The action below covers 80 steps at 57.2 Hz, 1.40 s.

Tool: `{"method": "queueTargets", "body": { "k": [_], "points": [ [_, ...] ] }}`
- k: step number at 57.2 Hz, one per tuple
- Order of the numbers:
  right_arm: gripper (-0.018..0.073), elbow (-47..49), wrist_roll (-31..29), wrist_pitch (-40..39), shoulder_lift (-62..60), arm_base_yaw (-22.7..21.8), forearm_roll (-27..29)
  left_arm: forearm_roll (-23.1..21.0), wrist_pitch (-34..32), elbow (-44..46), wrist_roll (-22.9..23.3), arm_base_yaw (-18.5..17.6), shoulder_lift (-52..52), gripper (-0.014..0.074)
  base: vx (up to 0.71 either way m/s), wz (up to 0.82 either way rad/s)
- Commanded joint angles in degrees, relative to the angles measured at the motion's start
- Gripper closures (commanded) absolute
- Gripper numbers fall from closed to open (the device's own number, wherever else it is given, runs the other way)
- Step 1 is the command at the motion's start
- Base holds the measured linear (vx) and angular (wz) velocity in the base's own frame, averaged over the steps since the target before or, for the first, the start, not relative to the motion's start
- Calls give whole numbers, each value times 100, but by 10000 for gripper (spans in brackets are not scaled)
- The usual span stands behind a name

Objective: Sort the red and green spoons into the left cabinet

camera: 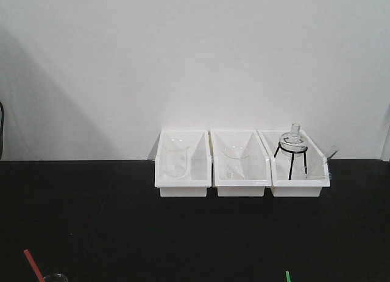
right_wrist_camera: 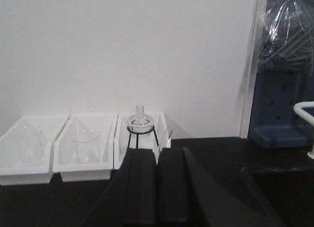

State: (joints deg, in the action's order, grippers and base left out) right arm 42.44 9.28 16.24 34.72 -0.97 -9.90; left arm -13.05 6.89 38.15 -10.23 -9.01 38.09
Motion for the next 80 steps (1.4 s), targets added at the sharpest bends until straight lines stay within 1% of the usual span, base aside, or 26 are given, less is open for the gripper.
{"method": "queueTargets", "body": {
  "k": [1, 8, 17, 21, 28, 34, 44, 49, 52, 56, 59, 63, 66, 70, 75, 80],
  "points": [
    [564, 274, -61, -387, 487, 0, -28, -27, -364, 444, -10, -13, 624, 603, 0, 0],
    [564, 274, -61, -323, 865, 0, 97, -27, -418, 531, -10, -13, 1099, 602, 0, 0],
    [553, 274, -68, -306, 1006, 0, 127, -29, -429, 531, -10, -13, 1353, 594, 0, 0],
    [533, 274, -68, -328, 1006, 0, 114, -91, -424, 531, 2, -13, 1400, 575, 0, 0],
    [460, 274, -68, -340, 1006, 0, 101, -247, -431, 531, 9, -13, 1407, 517, 0, 0],
    [335, 274, -68, -285, 1006, 0, 122, -225, -424, 531, 9, -13, 1407, 434, 0, 0],
    [46, 274, -68, -241, 1006, 0, 181, -225, -400, 531, -8, -13, 1407, 243, 0, 0],
    [-73, 274, -55, -245, 1006, 0, 477, -225, -400, 531, -8, -13, 1407, 161, 0, 0],
    [-118, 274, -98, -190, 1006, 0, 793, -225, -400, 531, -8, -13, 1407, 117, 0, 0],
    [-141, 280, -392, -62, 1006, 33, 1038, -225, -400, 531, -8, -13, 1407, 83, 0, 0],
    [-136, 286, -844, 75, 1050, 133, 1189, -225, -400, 531, -8, -13, 1407, 75, 0, 0],
    [-122, 286, -1569, 105, 1156, 421, 1475, -225, -400, 531, -8, -13, 1407, 76, 0, 0],
    [-107, 286, -2160, 81, 1261, 684, 1821, -225, -400, 531, -8, -13, 1407, 81, 0, 0],
    [-85, 286, -2671, 18, 1452, 1054, 2257, -225, -400, 531, -8, -13, 1407, 87, 0, 0],
    [-66, 286, -3095, -71, 1848, 1536, 2656, -225, -348, 531, -8, -13, 1407, 97, 0, 0],
    [-60, 286, -3232, -120, 2315, 1867, 2755, -225, -251, 531, -8, -13, 1407, 108, 0, 0]
  ]
}}
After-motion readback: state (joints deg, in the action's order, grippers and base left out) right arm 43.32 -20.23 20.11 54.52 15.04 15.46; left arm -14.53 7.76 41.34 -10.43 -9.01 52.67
